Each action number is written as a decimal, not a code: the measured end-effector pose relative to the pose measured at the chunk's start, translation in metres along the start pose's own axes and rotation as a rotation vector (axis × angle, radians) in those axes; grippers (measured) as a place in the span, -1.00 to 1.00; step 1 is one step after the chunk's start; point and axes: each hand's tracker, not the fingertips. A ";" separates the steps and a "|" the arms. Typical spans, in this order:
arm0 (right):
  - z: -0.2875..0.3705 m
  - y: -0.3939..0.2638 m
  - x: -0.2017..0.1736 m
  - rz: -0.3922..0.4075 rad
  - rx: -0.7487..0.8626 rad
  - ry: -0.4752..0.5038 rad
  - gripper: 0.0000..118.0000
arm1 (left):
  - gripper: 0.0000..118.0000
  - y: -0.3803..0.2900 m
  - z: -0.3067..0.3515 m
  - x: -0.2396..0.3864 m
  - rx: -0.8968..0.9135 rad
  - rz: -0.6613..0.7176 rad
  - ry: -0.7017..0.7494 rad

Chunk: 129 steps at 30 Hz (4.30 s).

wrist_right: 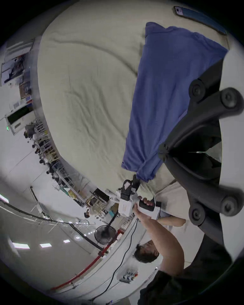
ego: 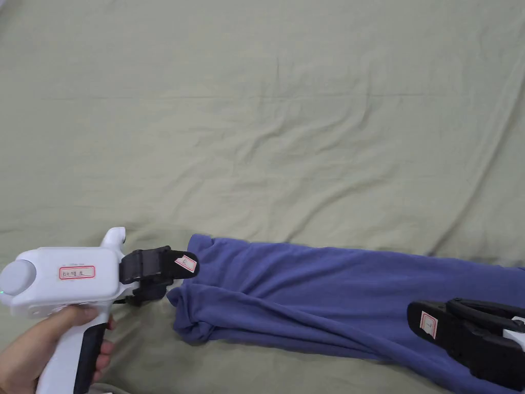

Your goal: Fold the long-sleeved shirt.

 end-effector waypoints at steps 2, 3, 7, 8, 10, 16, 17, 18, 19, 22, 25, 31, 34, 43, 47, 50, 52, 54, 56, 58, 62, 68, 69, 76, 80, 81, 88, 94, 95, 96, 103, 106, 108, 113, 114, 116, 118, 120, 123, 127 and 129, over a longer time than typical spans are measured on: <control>-0.004 0.002 0.000 -0.001 -0.004 0.011 -0.96 | 1.00 0.003 -0.004 -0.001 -0.001 -0.006 -0.003; -0.007 0.003 -0.002 -0.004 -0.006 0.008 -0.96 | 1.00 0.002 -0.008 0.002 -0.006 -0.010 -0.014; -0.013 0.007 -0.005 0.000 -0.015 0.005 -0.96 | 1.00 -0.003 -0.041 0.026 -0.032 -0.060 0.006; -0.014 0.007 -0.007 0.004 -0.015 0.009 -0.96 | 1.00 -0.004 -0.046 0.026 -0.033 -0.123 0.039; -0.014 0.007 -0.010 0.011 -0.017 0.021 -0.96 | 1.00 -0.002 -0.048 0.019 0.010 -0.046 -0.055; -0.016 0.003 -0.012 0.030 -0.026 0.019 -0.96 | 1.00 -0.012 -0.063 0.051 -0.015 -0.159 0.087; -0.017 0.003 -0.012 0.029 -0.031 0.011 -0.96 | 1.00 -0.018 -0.070 0.068 -0.026 -0.202 0.141; -0.017 0.002 -0.012 0.026 -0.036 0.003 -0.96 | 1.00 -0.020 -0.075 0.081 -0.048 -0.252 0.228; -0.017 0.002 -0.012 0.024 -0.040 -0.005 -0.96 | 0.99 -0.023 -0.077 0.090 -0.048 -0.300 0.296; -0.018 0.000 -0.012 0.031 -0.049 -0.030 -0.96 | -0.54 -0.025 -0.068 0.091 0.013 -0.394 0.601; -0.016 -0.001 -0.011 0.029 -0.053 -0.036 -0.96 | -0.72 -0.022 -0.043 0.065 0.027 -0.161 0.242; -0.009 0.001 -0.008 0.001 -0.038 -0.060 -0.96 | -0.76 -0.026 -0.006 0.028 0.153 0.056 0.028; -0.007 0.002 -0.006 -0.021 -0.031 -0.067 -0.96 | -0.78 -0.028 0.018 0.029 0.190 0.092 0.032; -0.012 0.008 -0.006 -0.034 -0.033 -0.092 -0.96 | -0.78 -0.014 0.089 0.030 0.251 0.084 0.074; -0.014 0.012 -0.010 -0.027 -0.024 -0.085 -0.96 | -0.78 -0.007 0.120 0.019 0.309 0.096 0.123; -0.017 0.015 -0.011 -0.022 -0.021 -0.085 -0.96 | -0.78 -0.001 0.146 0.012 0.372 0.129 0.144; -0.019 0.016 -0.011 -0.017 -0.019 -0.086 -0.96 | -0.78 0.000 0.157 0.015 0.405 0.131 0.169; -0.019 0.017 -0.012 -0.018 -0.012 -0.081 -0.96 | -0.78 -0.003 0.155 0.025 0.404 0.117 0.192; -0.019 0.017 -0.013 -0.020 -0.007 -0.081 -0.96 | -0.78 -0.007 0.144 0.034 0.384 0.091 0.184; -0.019 0.017 -0.014 -0.020 -0.005 -0.083 -0.96 | -0.78 -0.010 0.131 0.043 0.352 0.050 0.198; -0.016 0.016 -0.018 0.001 -0.011 -0.100 -0.96 | -0.78 -0.009 0.112 0.047 0.359 -0.032 0.292; -0.009 0.015 -0.017 0.020 -0.012 -0.125 -0.96 | -0.78 -0.013 0.092 0.073 0.330 -0.057 0.267; -0.008 0.016 -0.017 0.017 -0.011 -0.129 -0.96 | -0.78 -0.014 0.090 0.082 0.328 -0.068 0.267; 0.011 0.021 -0.013 -0.003 0.022 -0.181 -0.96 | -0.78 -0.027 0.030 0.182 0.233 -0.262 0.163; 0.029 0.024 -0.011 -0.013 0.034 -0.289 -0.96 | -0.78 -0.043 -0.035 0.231 0.121 -0.370 0.153; 0.034 0.024 -0.011 -0.020 0.040 -0.307 -0.96 | -0.78 -0.048 -0.053 0.240 0.097 -0.390 0.146; 0.062 0.012 0.004 -0.089 0.064 -0.364 -0.96 | -0.78 -0.088 -0.179 0.264 -0.128 -0.492 0.221; 0.070 0.000 0.012 -0.111 0.058 -0.390 -0.96 | -0.50 -0.105 -0.233 0.245 -0.142 -0.467 0.381; 0.070 0.000 0.012 -0.112 0.055 -0.389 -0.96 | 0.26 -0.106 -0.232 0.242 -0.135 -0.452 0.366; 0.070 -0.002 0.015 -0.114 0.052 -0.387 -0.96 | 0.86 -0.105 -0.228 0.240 -0.149 -0.415 0.297; 0.070 -0.002 0.016 -0.136 0.081 -0.359 -0.96 | 0.41 -0.091 -0.123 0.250 0.030 -0.301 0.040; 0.067 -0.001 0.017 -0.143 0.087 -0.353 -0.96 | -0.88 -0.080 -0.085 0.248 0.200 -0.357 0.315; 0.064 -0.003 0.017 -0.150 0.089 -0.347 -0.96 | -1.00 -0.077 -0.086 0.241 0.282 -0.390 0.566; 0.060 -0.008 0.021 -0.182 0.079 -0.345 -0.96 | -1.00 -0.089 -0.125 0.230 0.106 -0.405 0.425; 0.061 -0.009 0.021 -0.184 0.077 -0.347 -0.96 | -1.00 -0.099 -0.147 0.232 0.073 -0.474 0.437; 0.064 -0.012 0.022 -0.188 0.077 -0.353 -0.96 | -1.00 -0.114 -0.177 0.233 0.018 -0.527 0.501; 0.069 -0.013 0.023 -0.194 0.078 -0.362 -0.96 | -1.00 -0.130 -0.202 0.234 -0.020 -0.549 0.452; 0.073 -0.015 0.023 -0.200 0.077 -0.373 -0.96 | -1.00 -0.144 -0.225 0.243 -0.084 -0.591 0.448; 0.078 -0.017 0.024 -0.201 0.075 -0.392 -0.96 | -1.00 -0.160 -0.246 0.254 -0.068 -0.661 0.516; 0.089 -0.018 0.026 -0.196 0.086 -0.416 -0.96 | -1.00 -0.161 -0.251 0.269 -0.080 -0.653 0.452; 0.093 -0.015 0.024 -0.193 0.103 -0.433 -0.96 | -1.00 -0.162 -0.247 0.276 -0.128 -0.624 0.333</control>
